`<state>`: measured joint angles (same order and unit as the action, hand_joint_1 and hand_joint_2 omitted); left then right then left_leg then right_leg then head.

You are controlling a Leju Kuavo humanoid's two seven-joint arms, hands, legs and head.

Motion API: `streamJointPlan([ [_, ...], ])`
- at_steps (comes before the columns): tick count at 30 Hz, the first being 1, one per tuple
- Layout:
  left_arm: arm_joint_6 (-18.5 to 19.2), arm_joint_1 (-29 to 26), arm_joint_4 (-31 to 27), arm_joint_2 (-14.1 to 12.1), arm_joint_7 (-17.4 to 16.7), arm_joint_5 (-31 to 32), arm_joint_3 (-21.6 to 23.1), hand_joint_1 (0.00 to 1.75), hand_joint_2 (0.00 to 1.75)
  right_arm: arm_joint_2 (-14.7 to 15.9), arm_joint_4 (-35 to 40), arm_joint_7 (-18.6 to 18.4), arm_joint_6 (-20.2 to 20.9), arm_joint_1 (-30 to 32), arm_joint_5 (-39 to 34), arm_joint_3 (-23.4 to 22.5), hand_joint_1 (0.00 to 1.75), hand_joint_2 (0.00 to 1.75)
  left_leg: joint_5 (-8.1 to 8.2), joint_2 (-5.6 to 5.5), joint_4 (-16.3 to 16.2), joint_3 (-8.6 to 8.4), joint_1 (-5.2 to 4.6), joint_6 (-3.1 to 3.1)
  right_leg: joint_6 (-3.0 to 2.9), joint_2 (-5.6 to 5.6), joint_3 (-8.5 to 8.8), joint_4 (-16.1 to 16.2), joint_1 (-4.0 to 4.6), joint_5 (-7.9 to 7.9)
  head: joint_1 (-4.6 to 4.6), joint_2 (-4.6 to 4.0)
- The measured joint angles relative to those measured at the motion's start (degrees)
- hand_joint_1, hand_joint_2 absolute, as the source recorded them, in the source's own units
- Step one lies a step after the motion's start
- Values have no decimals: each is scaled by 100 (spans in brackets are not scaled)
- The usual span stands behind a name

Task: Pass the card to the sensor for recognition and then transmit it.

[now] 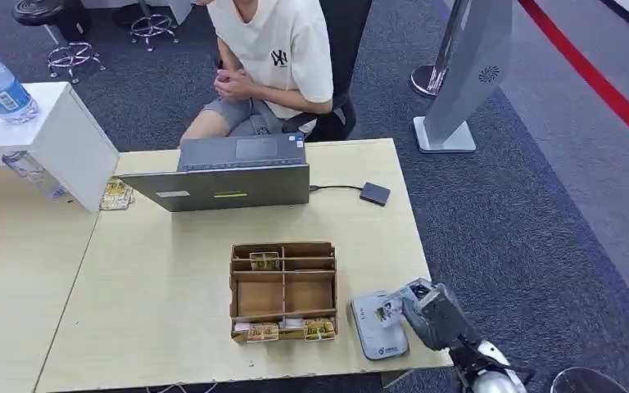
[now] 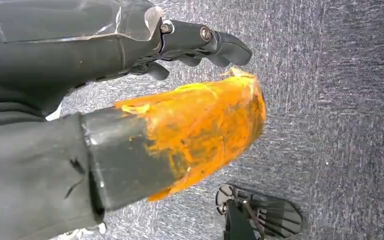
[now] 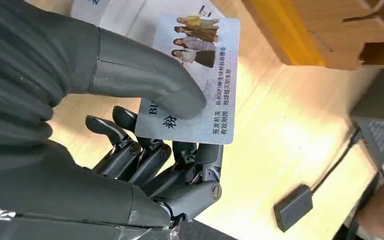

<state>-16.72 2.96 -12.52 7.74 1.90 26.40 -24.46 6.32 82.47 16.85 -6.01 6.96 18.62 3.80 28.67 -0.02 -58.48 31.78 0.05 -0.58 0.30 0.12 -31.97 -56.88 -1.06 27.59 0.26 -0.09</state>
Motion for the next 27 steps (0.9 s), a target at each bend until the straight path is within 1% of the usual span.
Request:
streamJointPlan([
  [15, 7, -2, 0, -4, 0, 42, -85, 0, 0, 61, -408, -227, -135, -173, 948, 243, 175, 175, 0, 0, 0, -1, 0, 0, 0, 1, 0, 0, 0, 0, 0, 0],
  [18, 7, -3, 0, -4, -2, 52, -118, 0, 0, 61, -494, -308, -203, -217, 1178, 319, 175, 175, 0, 1, 0, -1, 0, 0, 0, 1, 0, 0, 0, 0, 0, 0],
  [23, 7, -3, 0, -4, -13, 72, -133, 0, 0, 61, -728, -437, -470, -308, 1672, 512, 175, 175, 0, 2, 0, -2, 1, 0, 0, 2, 1, 1, 1, 0, 0, 0],
  [27, 6, -2, 0, -2, -18, 79, -164, 0, 0, 61, -852, -492, -581, -390, 1855, 629, 175, 175, 0, 4, 0, -11, 1, 0, 0, 6, 6, 1, 1, 0, 0, 0],
])
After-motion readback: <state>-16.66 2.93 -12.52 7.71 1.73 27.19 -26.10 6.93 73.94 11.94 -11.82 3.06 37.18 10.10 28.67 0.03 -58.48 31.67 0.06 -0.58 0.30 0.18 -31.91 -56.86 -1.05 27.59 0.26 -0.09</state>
